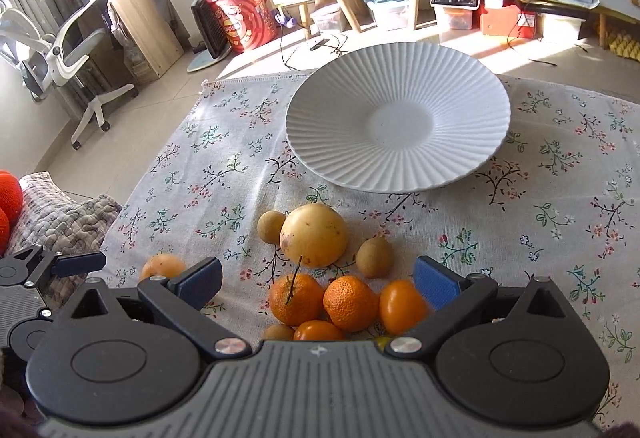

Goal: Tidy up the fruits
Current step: 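Grasp the pale-orange citrus with left tool while right tool grasps the pear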

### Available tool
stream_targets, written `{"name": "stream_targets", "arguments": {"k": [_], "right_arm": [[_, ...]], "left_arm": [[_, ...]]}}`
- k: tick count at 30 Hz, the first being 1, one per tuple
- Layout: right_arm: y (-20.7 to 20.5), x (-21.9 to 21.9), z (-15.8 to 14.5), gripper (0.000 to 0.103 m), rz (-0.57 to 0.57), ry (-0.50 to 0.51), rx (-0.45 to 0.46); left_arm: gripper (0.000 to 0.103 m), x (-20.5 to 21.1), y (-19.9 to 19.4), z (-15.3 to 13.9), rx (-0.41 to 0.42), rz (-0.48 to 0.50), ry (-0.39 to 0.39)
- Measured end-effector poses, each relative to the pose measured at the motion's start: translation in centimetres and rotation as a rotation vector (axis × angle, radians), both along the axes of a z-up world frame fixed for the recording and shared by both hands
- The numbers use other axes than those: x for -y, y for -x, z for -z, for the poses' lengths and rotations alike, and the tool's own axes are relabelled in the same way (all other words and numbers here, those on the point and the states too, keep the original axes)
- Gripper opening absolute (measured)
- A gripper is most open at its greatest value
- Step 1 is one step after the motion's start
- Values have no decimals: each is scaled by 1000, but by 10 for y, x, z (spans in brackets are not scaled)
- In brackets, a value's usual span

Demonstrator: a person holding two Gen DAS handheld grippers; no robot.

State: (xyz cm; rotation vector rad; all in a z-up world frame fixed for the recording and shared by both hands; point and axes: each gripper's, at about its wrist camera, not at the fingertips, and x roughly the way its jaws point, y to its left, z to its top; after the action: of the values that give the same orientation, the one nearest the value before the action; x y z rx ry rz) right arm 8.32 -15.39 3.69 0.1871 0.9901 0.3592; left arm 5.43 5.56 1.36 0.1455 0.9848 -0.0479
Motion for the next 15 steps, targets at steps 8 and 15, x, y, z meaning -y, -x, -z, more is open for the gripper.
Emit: {"name": "stream_targets", "arguments": {"k": [8, 15], "right_arm": [[-20, 0, 13, 74, 2, -55, -36], [-28, 1, 19, 67, 25, -60, -41]], "left_arm": [[75, -11, -10, -2, -20, -64, 107], [67, -10, -14, 7, -45, -62, 81]]}}
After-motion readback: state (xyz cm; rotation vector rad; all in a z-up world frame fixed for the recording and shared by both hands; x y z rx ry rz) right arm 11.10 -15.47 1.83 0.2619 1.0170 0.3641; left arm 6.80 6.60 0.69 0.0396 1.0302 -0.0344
